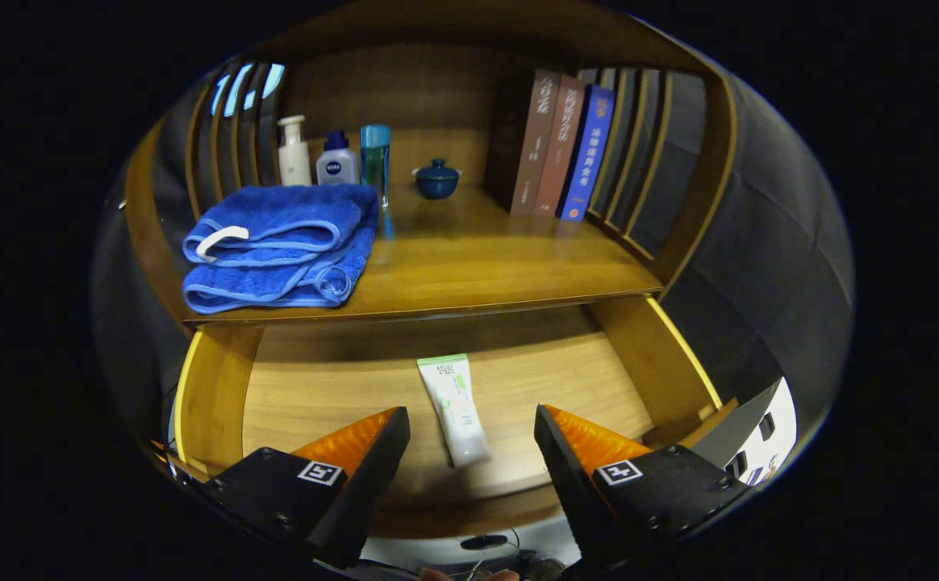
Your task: Pull open the drawer, take out the items inside it, and place them on the countertop above the cabinet.
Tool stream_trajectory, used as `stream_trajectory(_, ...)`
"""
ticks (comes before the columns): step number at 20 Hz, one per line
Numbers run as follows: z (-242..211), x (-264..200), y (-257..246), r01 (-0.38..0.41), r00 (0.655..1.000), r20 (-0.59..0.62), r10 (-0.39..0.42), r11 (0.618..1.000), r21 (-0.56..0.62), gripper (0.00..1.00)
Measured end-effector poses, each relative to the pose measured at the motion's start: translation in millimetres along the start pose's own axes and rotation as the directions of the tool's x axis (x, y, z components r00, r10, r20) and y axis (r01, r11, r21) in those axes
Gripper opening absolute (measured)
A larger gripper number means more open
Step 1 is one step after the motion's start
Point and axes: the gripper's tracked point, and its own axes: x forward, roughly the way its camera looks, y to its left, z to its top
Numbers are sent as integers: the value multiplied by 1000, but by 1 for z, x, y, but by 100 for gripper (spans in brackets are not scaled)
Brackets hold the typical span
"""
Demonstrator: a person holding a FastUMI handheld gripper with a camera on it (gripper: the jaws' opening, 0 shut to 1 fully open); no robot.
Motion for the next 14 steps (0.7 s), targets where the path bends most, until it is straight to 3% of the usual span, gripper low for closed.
stream_trajectory(5,-27,53,5,-18,971,-241,12,1000,-19,97)
stream_trajectory(7,-33,70,9,-50,957,-287,44,999,-13,94)
stream_trajectory(14,-52,86,-2,-51,911,-413,1,993,-110,80)
